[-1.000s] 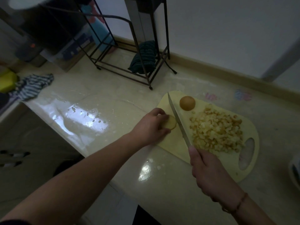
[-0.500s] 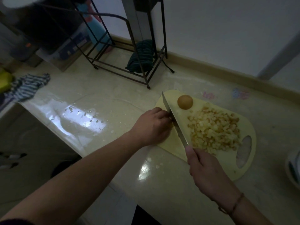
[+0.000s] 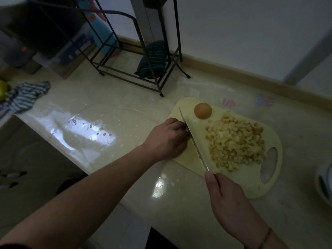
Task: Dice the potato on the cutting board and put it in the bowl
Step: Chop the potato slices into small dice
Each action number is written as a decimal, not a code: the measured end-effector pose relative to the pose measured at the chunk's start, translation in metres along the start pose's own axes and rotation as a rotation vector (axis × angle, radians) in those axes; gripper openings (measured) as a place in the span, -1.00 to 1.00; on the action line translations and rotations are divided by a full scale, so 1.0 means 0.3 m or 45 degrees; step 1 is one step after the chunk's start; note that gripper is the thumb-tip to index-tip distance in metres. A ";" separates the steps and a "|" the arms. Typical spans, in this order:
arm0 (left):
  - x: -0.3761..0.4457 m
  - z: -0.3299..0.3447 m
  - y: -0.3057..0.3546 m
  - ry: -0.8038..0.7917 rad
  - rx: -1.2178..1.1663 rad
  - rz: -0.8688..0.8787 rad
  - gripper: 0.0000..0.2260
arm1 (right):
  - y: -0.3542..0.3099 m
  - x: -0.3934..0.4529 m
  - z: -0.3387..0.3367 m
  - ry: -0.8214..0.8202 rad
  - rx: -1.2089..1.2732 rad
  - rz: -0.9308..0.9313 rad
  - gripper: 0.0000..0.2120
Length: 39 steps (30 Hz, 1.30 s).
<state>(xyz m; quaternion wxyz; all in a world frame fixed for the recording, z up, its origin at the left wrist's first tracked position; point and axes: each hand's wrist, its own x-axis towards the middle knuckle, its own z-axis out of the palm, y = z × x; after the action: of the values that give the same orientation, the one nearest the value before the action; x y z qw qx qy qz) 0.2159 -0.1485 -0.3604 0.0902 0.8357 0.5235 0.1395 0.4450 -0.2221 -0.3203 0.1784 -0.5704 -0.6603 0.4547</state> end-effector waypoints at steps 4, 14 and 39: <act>0.005 0.004 -0.005 0.005 0.000 0.025 -0.77 | -0.006 0.057 0.002 -0.019 -0.025 0.015 -0.56; -0.003 0.000 -0.016 0.034 -0.030 0.051 -0.83 | 0.006 0.092 -0.020 -0.021 0.105 0.087 -0.47; -0.018 0.023 -0.035 0.061 -0.094 0.066 -0.84 | 0.011 0.019 0.001 0.006 -0.031 -0.103 -0.49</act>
<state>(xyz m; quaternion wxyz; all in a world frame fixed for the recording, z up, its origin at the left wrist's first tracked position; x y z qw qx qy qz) 0.2069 -0.1487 -0.3708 0.1048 0.8414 0.4983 0.1811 0.4450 -0.2171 -0.3248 0.1914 -0.5464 -0.6879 0.4378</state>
